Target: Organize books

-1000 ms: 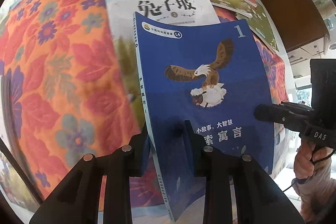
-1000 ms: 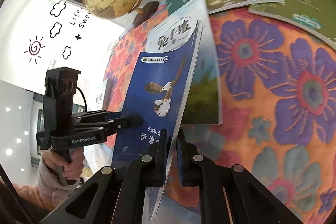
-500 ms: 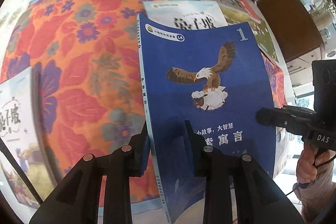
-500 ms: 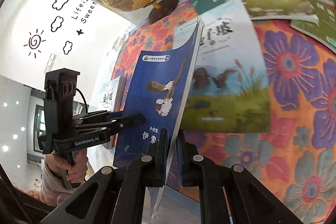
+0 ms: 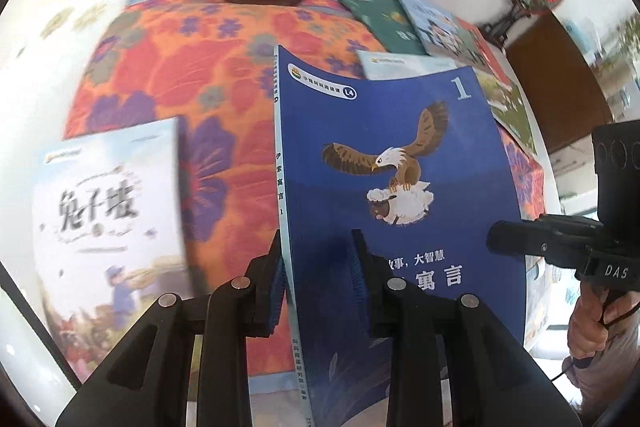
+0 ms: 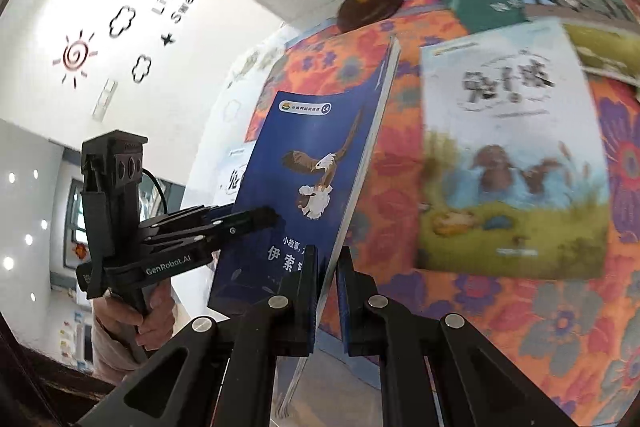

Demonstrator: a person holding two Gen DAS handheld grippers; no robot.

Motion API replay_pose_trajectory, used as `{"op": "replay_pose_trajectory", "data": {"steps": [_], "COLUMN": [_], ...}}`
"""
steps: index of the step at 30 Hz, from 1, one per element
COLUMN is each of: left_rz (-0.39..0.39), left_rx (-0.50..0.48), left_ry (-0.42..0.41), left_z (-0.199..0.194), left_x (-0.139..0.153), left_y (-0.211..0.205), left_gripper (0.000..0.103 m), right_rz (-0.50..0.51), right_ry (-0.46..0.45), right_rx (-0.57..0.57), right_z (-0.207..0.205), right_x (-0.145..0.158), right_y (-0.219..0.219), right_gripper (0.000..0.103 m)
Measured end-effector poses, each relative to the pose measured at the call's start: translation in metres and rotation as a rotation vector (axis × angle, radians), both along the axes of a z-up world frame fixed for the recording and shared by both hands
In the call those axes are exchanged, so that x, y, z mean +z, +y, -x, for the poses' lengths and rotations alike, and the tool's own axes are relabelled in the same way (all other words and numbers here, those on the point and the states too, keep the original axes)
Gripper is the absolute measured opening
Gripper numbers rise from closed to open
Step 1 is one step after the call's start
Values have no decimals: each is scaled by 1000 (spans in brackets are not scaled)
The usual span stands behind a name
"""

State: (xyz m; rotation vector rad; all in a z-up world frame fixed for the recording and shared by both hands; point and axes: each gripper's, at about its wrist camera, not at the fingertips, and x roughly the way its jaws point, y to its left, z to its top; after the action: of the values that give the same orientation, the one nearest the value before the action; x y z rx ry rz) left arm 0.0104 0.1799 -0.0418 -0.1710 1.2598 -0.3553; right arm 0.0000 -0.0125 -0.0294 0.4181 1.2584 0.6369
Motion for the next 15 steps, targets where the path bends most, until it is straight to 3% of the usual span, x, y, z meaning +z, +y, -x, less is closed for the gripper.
{"op": "replay_pose_trajectory", "data": {"steps": [15], "left_rz": [-72], "left_rx": [141], "left_ry": [-6], "left_z": [11], "left_x": [1], "left_y": [117], "left_gripper": [26], "right_rz": [-80], "right_ry": [40], "right_rx": [126], "right_z": [-23], "right_x": [-19], "right_y": [117], "right_gripper": [9]}}
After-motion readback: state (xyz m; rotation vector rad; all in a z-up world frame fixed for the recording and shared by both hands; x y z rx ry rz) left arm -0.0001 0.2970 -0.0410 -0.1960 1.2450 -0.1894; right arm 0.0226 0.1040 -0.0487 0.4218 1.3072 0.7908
